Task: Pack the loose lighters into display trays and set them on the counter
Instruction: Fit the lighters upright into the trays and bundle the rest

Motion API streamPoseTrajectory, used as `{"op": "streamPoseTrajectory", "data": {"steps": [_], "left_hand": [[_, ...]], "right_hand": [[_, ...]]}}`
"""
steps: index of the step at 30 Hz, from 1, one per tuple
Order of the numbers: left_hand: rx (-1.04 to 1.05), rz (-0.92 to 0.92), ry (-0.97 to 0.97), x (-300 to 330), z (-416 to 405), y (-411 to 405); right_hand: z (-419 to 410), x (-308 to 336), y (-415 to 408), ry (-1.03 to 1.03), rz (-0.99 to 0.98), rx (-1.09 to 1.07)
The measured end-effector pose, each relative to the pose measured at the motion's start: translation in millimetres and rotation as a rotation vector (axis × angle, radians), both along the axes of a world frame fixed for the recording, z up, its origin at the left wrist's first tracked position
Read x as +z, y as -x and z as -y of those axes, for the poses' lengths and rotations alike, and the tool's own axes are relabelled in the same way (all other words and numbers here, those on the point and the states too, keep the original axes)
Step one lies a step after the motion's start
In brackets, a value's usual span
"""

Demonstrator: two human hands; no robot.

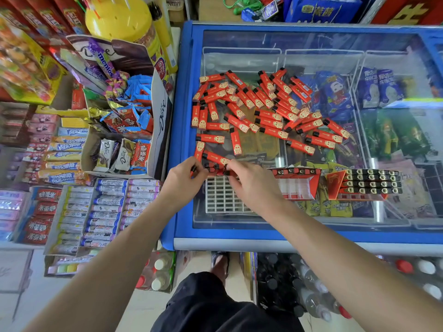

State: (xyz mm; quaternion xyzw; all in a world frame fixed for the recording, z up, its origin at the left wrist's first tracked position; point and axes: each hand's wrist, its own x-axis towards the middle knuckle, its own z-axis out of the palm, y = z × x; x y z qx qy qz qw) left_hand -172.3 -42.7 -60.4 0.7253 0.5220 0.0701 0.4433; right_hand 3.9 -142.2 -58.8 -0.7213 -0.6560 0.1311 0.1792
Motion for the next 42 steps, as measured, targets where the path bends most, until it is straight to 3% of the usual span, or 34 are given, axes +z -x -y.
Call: {"op": "streamPoseTrajectory", "data": {"steps": [10, 21, 25, 28, 30, 35, 40, 42], "left_hand": [[-0.001, -0.037, 0.03, 6, -3, -4], [0.096, 0.004, 0.028, 16, 1, -6], [0.211, 0.193, 0.158, 33, 3, -10], [0.259, 0.395, 0.368, 41, 7, -15], [0.251, 0.418, 0.469, 46, 9, -22], [0.202, 0.355, 0.507, 44, 10, -31], [0.171, 0.357, 0.518, 48, 15, -34], [0.179, 0.316, 0.415, 46, 16, -34]], "right_hand": [[-8, -14, 15, -0.066, 0.216, -0.019], [-4, -15, 15, -0.18, 0.089, 0.05], [-4, -1, 18, -0.151, -0.219, -0.112], [-9, 23, 21, -0.033, -0.789, -0.359], [-12, 39, 18, 0.06, -1.084, -0.433], [-11, 55, 9, 0.172, -1.087, -0.262], [-9, 53, 3, 0.197, -1.09, -0.273], [-7, 52, -1, 0.2, -1.128, -0.312]]}}
